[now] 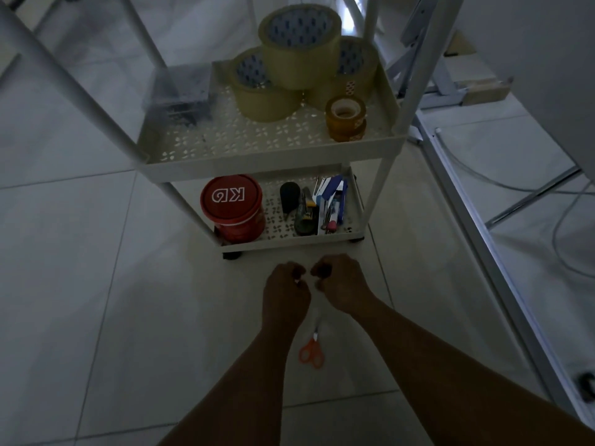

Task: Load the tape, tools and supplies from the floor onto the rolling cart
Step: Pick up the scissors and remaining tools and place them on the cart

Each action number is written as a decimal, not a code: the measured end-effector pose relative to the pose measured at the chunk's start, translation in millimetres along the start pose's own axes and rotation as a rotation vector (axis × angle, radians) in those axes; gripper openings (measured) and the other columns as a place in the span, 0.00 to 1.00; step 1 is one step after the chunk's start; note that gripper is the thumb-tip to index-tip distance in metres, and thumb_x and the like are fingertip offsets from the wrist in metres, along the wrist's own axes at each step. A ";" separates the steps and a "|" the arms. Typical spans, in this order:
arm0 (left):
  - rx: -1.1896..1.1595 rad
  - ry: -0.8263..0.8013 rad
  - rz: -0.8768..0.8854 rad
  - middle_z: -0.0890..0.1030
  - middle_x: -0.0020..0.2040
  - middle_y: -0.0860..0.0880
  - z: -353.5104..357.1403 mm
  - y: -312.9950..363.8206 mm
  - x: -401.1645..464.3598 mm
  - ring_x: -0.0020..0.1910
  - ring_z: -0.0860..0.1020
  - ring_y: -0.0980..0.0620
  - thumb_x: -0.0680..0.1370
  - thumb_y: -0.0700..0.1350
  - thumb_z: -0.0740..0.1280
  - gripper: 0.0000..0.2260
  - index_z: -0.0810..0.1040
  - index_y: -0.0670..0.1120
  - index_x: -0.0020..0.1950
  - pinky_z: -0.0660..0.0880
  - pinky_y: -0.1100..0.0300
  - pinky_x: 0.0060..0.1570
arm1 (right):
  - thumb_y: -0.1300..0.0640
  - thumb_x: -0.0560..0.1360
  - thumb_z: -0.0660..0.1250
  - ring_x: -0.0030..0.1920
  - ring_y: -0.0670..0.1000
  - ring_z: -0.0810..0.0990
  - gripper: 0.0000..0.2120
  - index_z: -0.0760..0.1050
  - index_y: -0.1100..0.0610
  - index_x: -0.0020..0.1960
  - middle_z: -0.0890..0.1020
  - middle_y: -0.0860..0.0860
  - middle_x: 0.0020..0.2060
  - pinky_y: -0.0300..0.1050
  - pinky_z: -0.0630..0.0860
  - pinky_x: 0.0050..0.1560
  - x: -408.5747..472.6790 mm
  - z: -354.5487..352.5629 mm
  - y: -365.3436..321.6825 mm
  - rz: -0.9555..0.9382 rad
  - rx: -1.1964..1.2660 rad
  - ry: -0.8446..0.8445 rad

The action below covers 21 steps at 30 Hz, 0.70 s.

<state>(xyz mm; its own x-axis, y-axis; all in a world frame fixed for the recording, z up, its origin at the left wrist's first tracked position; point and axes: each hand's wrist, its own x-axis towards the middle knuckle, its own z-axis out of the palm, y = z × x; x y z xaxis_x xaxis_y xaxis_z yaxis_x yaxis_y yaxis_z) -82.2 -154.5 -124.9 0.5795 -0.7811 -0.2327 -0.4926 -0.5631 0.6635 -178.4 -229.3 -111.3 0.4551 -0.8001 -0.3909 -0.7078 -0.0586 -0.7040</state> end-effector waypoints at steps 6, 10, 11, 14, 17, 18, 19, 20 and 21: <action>0.011 -0.100 -0.131 0.79 0.60 0.43 11.5 -39.5 -40.9 0.59 0.77 0.47 0.77 0.35 0.63 0.15 0.77 0.42 0.63 0.68 0.66 0.53 | 0.67 0.73 0.66 0.62 0.55 0.72 0.17 0.77 0.57 0.60 0.74 0.57 0.60 0.39 0.67 0.55 -28.3 35.8 35.5 -0.122 -0.288 -0.203; 0.031 -0.154 -0.147 0.79 0.60 0.44 15.3 -42.4 -53.2 0.59 0.77 0.48 0.76 0.36 0.63 0.16 0.77 0.44 0.63 0.70 0.64 0.54 | 0.59 0.71 0.70 0.59 0.56 0.69 0.17 0.78 0.53 0.60 0.72 0.54 0.58 0.47 0.67 0.52 -43.9 43.4 40.9 -0.250 -0.524 -0.222; 0.037 -0.176 -0.146 0.79 0.60 0.45 16.3 -42.0 -56.4 0.58 0.78 0.47 0.76 0.37 0.63 0.15 0.77 0.44 0.63 0.72 0.63 0.54 | 0.57 0.69 0.72 0.56 0.56 0.72 0.15 0.80 0.52 0.55 0.74 0.54 0.54 0.47 0.67 0.49 -48.1 44.0 40.8 -0.310 -0.566 -0.177; 0.072 -0.227 -0.142 0.77 0.61 0.48 23.3 -42.5 -68.1 0.60 0.76 0.51 0.77 0.42 0.65 0.16 0.76 0.46 0.65 0.66 0.69 0.52 | 0.56 0.49 0.83 0.35 0.52 0.78 0.16 0.78 0.49 0.29 0.78 0.50 0.35 0.41 0.62 0.31 -53.6 44.9 46.7 -0.382 -0.760 -0.096; 0.094 -0.228 -0.135 0.77 0.60 0.49 26.0 -41.7 -73.7 0.61 0.74 0.53 0.78 0.45 0.66 0.15 0.76 0.48 0.64 0.64 0.70 0.53 | 0.57 0.46 0.82 0.34 0.52 0.79 0.18 0.76 0.51 0.29 0.79 0.49 0.34 0.43 0.68 0.28 -53.4 45.8 57.5 -0.357 -0.794 -0.095; 0.090 -0.219 -0.137 0.77 0.60 0.49 25.0 -40.9 -72.3 0.61 0.74 0.52 0.77 0.46 0.66 0.15 0.76 0.48 0.64 0.66 0.68 0.54 | 0.58 0.53 0.79 0.39 0.54 0.80 0.15 0.77 0.52 0.34 0.80 0.51 0.38 0.46 0.72 0.34 -56.5 41.8 56.2 -0.352 -0.785 -0.138; 0.080 -0.210 -0.142 0.78 0.59 0.49 23.0 -39.6 -70.1 0.60 0.75 0.52 0.78 0.45 0.66 0.14 0.76 0.48 0.63 0.67 0.67 0.55 | 0.60 0.62 0.74 0.46 0.56 0.80 0.10 0.77 0.55 0.41 0.80 0.53 0.43 0.49 0.72 0.42 -57.5 39.0 57.3 -0.338 -0.732 -0.163; 0.065 -0.194 -0.149 0.78 0.59 0.48 19.7 -36.8 -67.6 0.59 0.76 0.51 0.78 0.44 0.65 0.13 0.77 0.47 0.62 0.68 0.66 0.55 | 0.61 0.70 0.67 0.51 0.56 0.77 0.07 0.75 0.56 0.47 0.79 0.54 0.48 0.49 0.68 0.47 -58.8 34.8 57.3 -0.287 -0.667 -0.190; 0.043 -0.178 -0.164 0.79 0.57 0.48 15.5 -33.3 -64.8 0.58 0.77 0.51 0.78 0.44 0.65 0.12 0.78 0.47 0.61 0.69 0.66 0.53 | 0.61 0.73 0.62 0.53 0.55 0.76 0.06 0.74 0.56 0.50 0.79 0.54 0.50 0.47 0.64 0.47 -59.1 30.5 57.1 -0.256 -0.567 -0.189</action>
<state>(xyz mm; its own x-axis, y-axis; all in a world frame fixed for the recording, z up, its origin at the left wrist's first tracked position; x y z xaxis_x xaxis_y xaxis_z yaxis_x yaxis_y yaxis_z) -113.4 -89.3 -142.9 0.5326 -0.7111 -0.4589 -0.4303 -0.6944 0.5767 -229.2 -167.1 -146.5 0.6981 -0.6030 -0.3861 -0.7160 -0.5812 -0.3867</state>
